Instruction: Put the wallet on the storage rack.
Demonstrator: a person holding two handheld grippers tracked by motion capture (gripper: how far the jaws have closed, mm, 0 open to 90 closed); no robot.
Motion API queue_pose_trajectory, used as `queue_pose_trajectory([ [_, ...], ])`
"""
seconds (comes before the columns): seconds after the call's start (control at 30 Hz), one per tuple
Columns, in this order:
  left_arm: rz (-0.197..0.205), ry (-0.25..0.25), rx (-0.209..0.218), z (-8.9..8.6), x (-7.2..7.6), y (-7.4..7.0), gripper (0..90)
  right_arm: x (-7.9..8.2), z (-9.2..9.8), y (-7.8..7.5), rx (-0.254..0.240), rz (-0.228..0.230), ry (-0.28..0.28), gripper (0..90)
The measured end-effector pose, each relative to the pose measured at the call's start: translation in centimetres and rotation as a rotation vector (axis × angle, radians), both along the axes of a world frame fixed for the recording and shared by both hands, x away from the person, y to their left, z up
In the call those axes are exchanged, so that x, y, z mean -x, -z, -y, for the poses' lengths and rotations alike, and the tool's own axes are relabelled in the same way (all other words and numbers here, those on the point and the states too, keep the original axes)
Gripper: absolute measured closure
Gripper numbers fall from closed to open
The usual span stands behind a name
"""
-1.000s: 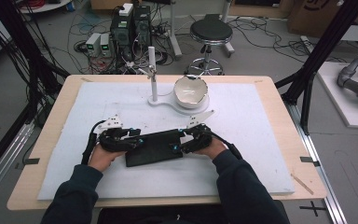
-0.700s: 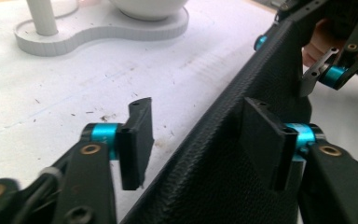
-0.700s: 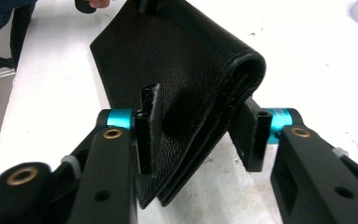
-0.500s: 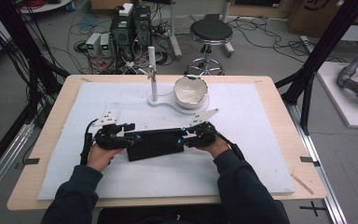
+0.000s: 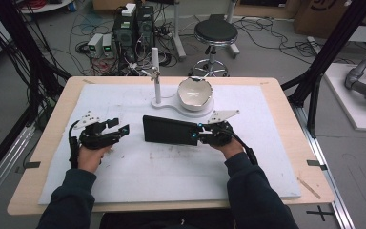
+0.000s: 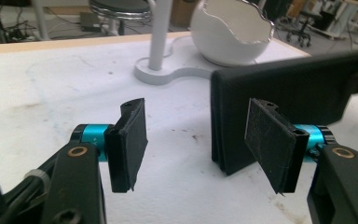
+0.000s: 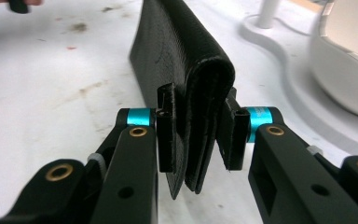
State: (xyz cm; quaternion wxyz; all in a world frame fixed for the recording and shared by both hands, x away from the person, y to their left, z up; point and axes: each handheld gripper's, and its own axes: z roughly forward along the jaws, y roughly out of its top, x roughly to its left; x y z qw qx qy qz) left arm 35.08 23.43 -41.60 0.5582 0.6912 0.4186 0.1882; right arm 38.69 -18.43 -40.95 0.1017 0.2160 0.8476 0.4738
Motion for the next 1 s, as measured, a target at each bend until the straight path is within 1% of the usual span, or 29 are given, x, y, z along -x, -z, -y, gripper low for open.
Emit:
queue_pose_trajectory([
  [0.03, -0.002, -0.003, 0.001, -0.1, 0.0, 0.0, 38.5, 0.0, -0.2, 0.2, 0.004, 0.0, -0.003, 72.4],
  [0.1, -0.004, -0.002, 0.004, -0.1, 0.0, 0.1, 38.5, 0.1, -0.8, 0.7, 0.012, -0.017, -0.023, 72.5],
  [0.17, -0.002, 0.003, -0.002, 0.0, -0.1, 0.1, 38.5, 0.1, -1.4, 1.3, 0.029, -0.016, -0.047, 72.6],
  [0.33, -0.008, 0.001, -0.002, -0.1, -0.1, 0.1, 38.6, 0.6, -2.4, 1.7, 0.024, 0.015, -0.072, 72.5],
  [0.5, -0.014, 0.01, -0.008, 0.1, -0.2, 0.3, 38.6, 0.4, -2.8, 2.0, 0.007, 0.013, -0.074, 70.0],
  [0.57, -0.014, 0.01, -0.01, 0.2, -0.2, 0.3, 38.5, 0.2, -3.3, 2.4, 0.027, 0.033, -0.084, 66.6],
  [0.6, -0.018, 0.011, -0.008, 0.2, -0.2, 0.3, 38.5, 0.2, -3.6, 2.6, 0.031, 0.019, -0.094, 64.3],
  [0.63, -0.017, 0.009, -0.009, 0.2, -0.2, 0.3, 38.6, 0.2, -4.0, 2.9, 0.04, 0.017, -0.106, 64.2],
  [0.67, -0.019, 0.008, -0.012, 0.2, -0.2, 0.3, 38.5, 0.3, -4.4, 3.0, 0.059, 0.026, -0.119, 64.8],
  [0.7, -0.021, 0.01, -0.015, 0.2, -0.2, 0.3, 38.6, 0.3, -4.8, 3.1, 0.069, 0.028, -0.12, 69.5],
  [0.77, -0.019, 0.006, -0.015, 0.2, -0.2, 0.4, 38.5, 0.3, -5.2, 3.1, 0.063, 0.014, -0.121, 73.4],
  [0.8, -0.018, 0.004, -0.019, 0.1, -0.2, 0.3, 38.6, 0.2, -5.2, 3.0, 0.063, 0.003, -0.126, 74.1],
  [0.83, -0.022, 0.002, -0.014, 0.1, -0.1, 0.3, 38.7, 0.2, -5.1, 2.9, 0.056, -0.01, -0.121, 74.3],
  [0.87, -0.021, 0.001, -0.017, 0.0, -0.1, 0.3, 39.3, 0.1, -4.9, 2.7, 0.044, -0.011, -0.114, 74.4],
  [0.9, -0.019, -0.001, -0.018, -0.1, -0.1, 0.4, 39.4, 0.2, -4.6, 2.3, 0.028, -0.01, -0.111, 74.5],
  [1.0, -0.019, -0.01, -0.023, -0.4, 0.0, 0.4, 39.3, 0.5, -3.3, 0.7, -0.022, 0.033, -0.08, 74.4],
])
